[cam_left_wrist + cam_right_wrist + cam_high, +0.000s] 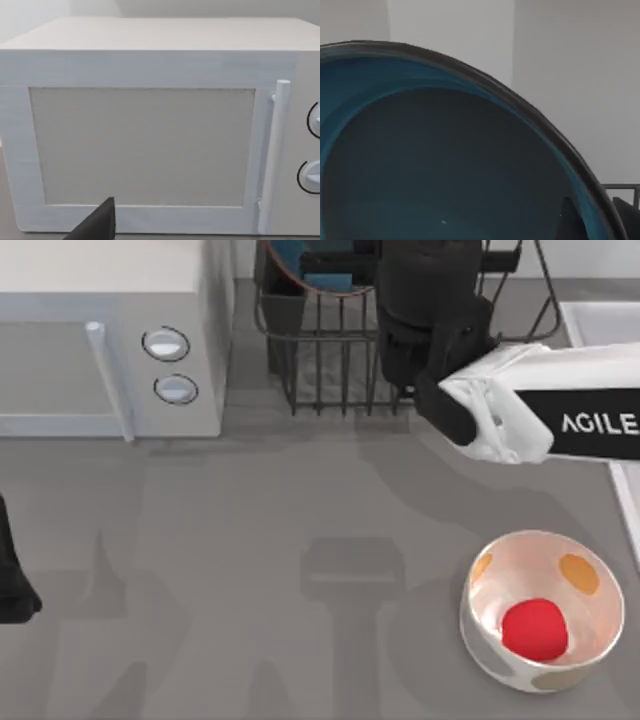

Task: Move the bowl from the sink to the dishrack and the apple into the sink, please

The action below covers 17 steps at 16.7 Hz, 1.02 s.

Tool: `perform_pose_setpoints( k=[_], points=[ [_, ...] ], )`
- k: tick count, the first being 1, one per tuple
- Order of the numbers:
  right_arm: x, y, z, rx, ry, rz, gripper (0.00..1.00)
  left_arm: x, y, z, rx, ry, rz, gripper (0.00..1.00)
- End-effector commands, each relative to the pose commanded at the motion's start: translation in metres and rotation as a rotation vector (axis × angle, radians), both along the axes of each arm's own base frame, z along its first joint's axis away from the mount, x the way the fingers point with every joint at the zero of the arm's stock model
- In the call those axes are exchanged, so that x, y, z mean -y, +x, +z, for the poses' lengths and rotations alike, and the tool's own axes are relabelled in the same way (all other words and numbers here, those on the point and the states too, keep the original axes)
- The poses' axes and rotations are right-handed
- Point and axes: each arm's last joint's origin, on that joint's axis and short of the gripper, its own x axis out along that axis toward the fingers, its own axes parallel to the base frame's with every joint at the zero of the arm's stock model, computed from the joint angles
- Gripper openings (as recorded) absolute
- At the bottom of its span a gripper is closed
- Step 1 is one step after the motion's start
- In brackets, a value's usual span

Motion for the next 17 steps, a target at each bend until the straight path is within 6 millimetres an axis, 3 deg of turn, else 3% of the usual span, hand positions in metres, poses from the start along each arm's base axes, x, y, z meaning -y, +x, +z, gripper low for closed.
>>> perform_pose_setpoints(
  k=[8, 17],
  points=[
    [0.0000, 0.0000, 0.0000, 0.000, 0.000, 0.000, 0.98, 0.0000, 0.0000, 0.0000, 0.000, 0.000, 0.000, 1.00],
    [-0.0011, -0.0007, 0.0002, 0.000, 0.000, 0.003, 1.00, 0.0000, 0.0000, 0.0000, 0.000, 0.000, 0.000, 1.00]
  ],
)
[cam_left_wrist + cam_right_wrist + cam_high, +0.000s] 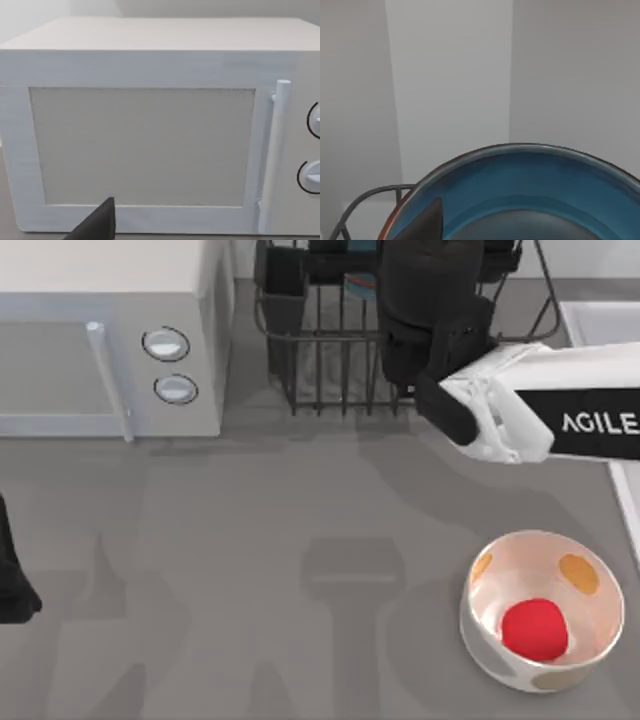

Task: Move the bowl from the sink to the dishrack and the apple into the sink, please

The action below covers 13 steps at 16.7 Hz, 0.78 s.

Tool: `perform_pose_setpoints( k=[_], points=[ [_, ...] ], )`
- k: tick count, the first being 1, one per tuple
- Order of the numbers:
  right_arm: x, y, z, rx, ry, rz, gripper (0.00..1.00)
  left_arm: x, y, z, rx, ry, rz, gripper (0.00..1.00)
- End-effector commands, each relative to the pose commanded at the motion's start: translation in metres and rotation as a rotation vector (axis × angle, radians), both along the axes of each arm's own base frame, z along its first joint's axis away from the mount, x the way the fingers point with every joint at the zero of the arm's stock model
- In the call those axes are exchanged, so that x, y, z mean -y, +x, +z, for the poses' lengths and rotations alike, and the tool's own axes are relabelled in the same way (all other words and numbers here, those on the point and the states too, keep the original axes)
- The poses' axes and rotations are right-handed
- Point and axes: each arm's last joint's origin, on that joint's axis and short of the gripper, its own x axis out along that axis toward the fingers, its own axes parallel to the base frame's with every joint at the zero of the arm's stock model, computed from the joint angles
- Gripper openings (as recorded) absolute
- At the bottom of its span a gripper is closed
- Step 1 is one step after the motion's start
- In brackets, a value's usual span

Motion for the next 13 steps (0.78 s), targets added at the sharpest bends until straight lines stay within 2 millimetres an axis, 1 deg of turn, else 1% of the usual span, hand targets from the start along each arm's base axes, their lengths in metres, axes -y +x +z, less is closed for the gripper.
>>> perform_pose_setpoints(
  k=[2, 3, 5, 7, 9, 10, 13],
  points=[
    [0.003, 0.000, 0.000, -0.005, -0.002, 0.003, 1.00, 0.000, 0.000, 0.000, 0.000, 0.000, 0.000, 1.00],
    [0.009, -0.002, 0.000, -0.013, -0.006, 0.010, 1.00, 0.000, 0.000, 0.000, 0.000, 0.000, 0.000, 1.00],
    [0.029, -0.008, 0.003, -0.039, -0.016, 0.033, 1.00, 0.000, 0.000, 0.000, 0.000, 0.000, 0.000, 1.00],
    [0.058, -0.022, 0.007, -0.077, -0.027, 0.064, 1.00, 0.000, 0.000, 0.000, 0.000, 0.000, 0.000, 1.00],
    [0.094, -0.046, 0.013, -0.115, -0.033, 0.094, 1.00, 0.000, 0.000, 0.000, 0.000, 0.000, 0.000, 1.00],
    [0.114, -0.061, 0.017, -0.127, -0.032, 0.107, 1.00, 0.000, 0.000, 0.000, 0.000, 0.000, 0.000, 1.00],
    [0.170, -0.120, 0.031, -0.117, -0.014, 0.135, 1.00, 0.000, 0.000, 0.000, 0.000, 0.000, 0.000, 1.00]
  ],
)
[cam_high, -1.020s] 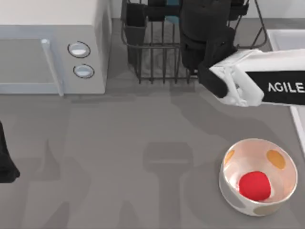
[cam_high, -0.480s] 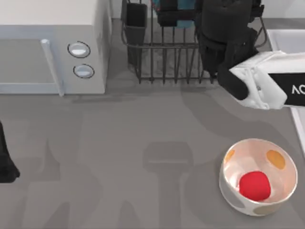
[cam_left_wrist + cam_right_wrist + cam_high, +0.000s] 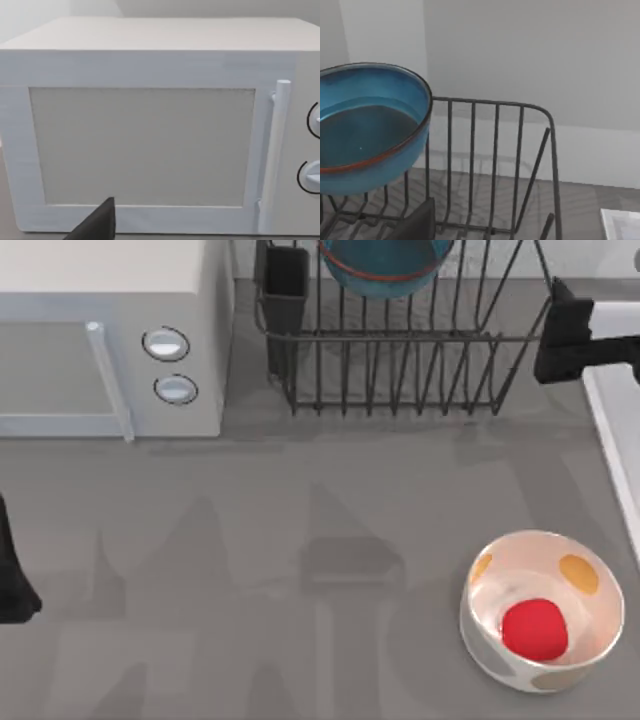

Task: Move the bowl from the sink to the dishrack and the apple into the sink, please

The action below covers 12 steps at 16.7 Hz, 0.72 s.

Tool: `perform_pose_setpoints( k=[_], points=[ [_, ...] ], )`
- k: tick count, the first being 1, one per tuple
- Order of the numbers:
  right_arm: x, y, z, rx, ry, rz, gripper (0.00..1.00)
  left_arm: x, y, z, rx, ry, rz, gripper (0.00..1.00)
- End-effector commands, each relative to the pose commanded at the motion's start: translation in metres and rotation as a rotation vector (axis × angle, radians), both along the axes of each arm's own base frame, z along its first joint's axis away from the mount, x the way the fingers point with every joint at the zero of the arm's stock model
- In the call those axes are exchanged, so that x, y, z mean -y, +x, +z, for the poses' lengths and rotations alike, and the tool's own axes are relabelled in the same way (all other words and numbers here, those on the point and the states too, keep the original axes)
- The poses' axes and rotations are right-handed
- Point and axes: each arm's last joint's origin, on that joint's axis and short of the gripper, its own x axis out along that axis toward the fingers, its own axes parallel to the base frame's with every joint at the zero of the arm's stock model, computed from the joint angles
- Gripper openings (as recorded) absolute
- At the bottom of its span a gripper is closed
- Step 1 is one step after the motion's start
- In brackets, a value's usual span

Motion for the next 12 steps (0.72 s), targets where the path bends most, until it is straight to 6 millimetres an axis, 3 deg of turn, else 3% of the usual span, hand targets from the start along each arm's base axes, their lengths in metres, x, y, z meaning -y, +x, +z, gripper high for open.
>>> perform_pose_setpoints(
  k=[3, 6, 9, 12],
  points=[
    [0.045, -0.066, 0.000, 0.068, 0.023, 0.003, 1.00, 0.000, 0.000, 0.000, 0.000, 0.000, 0.000, 1.00],
    [0.071, -0.116, -0.020, 0.131, 0.029, -0.018, 1.00, 0.000, 0.000, 0.000, 0.000, 0.000, 0.000, 1.00],
    [0.084, -0.143, -0.051, 0.148, 0.024, -0.058, 1.00, 0.000, 0.000, 0.000, 0.000, 0.000, 0.000, 1.00],
    [0.091, -0.153, -0.076, 0.134, 0.018, -0.101, 1.00, 0.000, 0.000, 0.000, 0.000, 0.000, 0.000, 1.00]
  ],
)
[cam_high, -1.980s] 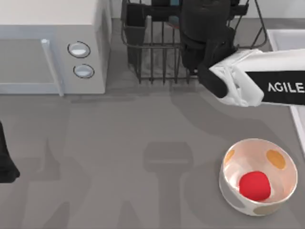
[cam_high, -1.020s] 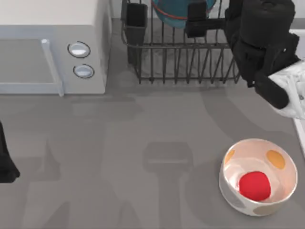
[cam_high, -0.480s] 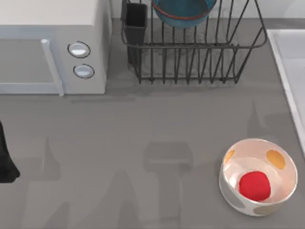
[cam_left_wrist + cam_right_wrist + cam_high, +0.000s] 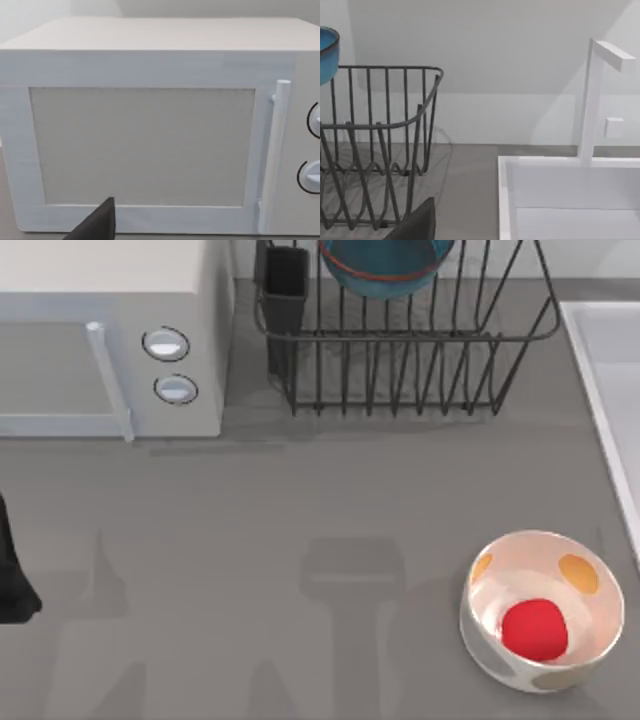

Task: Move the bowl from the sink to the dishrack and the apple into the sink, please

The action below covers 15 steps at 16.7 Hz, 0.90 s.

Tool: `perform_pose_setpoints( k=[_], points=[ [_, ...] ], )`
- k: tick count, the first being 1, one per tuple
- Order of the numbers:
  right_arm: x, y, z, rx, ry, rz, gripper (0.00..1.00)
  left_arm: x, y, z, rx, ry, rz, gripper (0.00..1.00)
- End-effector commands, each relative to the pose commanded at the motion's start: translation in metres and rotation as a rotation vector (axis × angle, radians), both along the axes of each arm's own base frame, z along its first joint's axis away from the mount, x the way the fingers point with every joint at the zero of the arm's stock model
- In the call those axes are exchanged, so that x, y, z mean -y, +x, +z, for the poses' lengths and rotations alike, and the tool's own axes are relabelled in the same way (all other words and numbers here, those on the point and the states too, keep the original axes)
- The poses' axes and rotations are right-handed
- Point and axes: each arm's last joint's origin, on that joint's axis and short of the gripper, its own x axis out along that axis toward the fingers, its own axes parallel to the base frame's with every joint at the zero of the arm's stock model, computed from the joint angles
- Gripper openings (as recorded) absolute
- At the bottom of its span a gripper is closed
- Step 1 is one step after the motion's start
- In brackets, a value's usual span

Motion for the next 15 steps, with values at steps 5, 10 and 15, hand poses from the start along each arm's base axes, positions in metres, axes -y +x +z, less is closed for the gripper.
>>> perform_pose_setpoints(
  k=[5, 10, 15],
  points=[
    [0.0031, -0.0027, -0.0139, -0.018, -0.001, -0.027, 1.00, 0.0000, 0.0000, 0.0000, 0.000, 0.000, 0.000, 1.00],
    [0.0031, -0.0027, -0.0139, -0.018, -0.001, -0.027, 1.00, 0.0000, 0.0000, 0.0000, 0.000, 0.000, 0.000, 1.00],
    [0.0031, -0.0027, -0.0139, -0.018, -0.001, -0.027, 1.00, 0.0000, 0.0000, 0.0000, 0.000, 0.000, 0.000, 1.00]
  ],
)
